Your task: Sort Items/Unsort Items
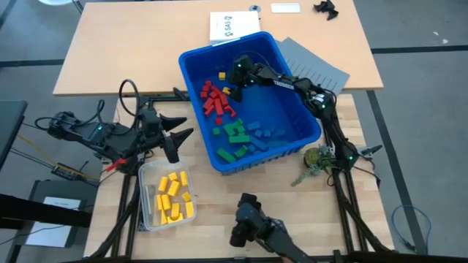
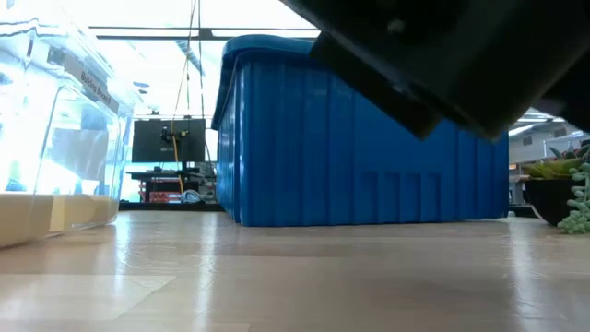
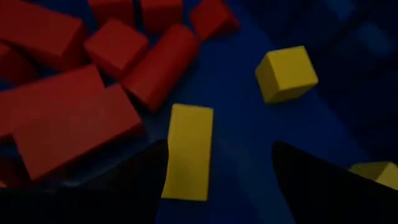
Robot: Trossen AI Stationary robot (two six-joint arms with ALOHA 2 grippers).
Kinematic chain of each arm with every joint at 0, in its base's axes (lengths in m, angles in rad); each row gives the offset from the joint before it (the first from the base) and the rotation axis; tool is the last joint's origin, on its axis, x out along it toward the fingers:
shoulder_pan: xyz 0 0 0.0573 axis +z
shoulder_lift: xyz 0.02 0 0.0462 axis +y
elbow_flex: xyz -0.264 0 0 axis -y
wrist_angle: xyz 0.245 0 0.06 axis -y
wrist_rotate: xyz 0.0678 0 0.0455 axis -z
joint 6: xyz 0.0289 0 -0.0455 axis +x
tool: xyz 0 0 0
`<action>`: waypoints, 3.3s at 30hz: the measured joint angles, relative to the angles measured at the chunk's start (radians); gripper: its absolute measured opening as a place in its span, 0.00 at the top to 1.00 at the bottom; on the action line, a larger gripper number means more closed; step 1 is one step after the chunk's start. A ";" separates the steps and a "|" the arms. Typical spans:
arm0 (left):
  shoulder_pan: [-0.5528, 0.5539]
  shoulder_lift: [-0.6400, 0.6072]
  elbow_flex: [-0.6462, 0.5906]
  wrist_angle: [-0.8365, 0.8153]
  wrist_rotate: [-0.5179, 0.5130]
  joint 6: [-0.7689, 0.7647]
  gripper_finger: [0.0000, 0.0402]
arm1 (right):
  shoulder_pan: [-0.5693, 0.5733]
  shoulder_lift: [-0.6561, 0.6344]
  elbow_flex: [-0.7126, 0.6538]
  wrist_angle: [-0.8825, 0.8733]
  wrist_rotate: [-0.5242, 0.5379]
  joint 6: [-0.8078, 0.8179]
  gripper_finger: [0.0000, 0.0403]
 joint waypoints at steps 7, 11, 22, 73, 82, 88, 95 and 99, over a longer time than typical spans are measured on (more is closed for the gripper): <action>0.000 0.000 0.000 -0.002 0.000 0.000 0.38 | -0.013 0.034 0.002 0.008 -0.049 0.016 0.33; 0.000 0.000 0.000 -0.003 0.000 0.000 0.38 | -0.015 0.070 0.003 -0.025 -0.072 0.012 0.34; 0.000 0.000 0.000 -0.003 0.000 0.000 0.38 | -0.023 0.090 0.004 -0.003 -0.085 0.020 0.53; 0.000 0.000 0.000 -0.005 0.000 0.000 0.38 | 0.770 -0.317 -0.066 0.193 -0.002 0.240 0.70; 0.000 0.000 0.000 -0.004 0.000 0.000 0.38 | 0.851 -0.314 -0.218 0.599 -0.024 0.353 0.67; 0.000 0.000 0.000 -0.005 0.000 0.000 0.38 | 0.875 -0.315 -0.272 0.727 0.032 0.351 0.68; 0.000 0.000 0.000 -0.004 0.000 0.000 0.38 | 0.874 -0.233 -0.269 0.792 0.030 0.392 0.68; 0.000 0.000 0.000 -0.001 0.000 0.000 0.38 | 0.874 -0.189 -0.264 0.797 0.031 0.392 0.68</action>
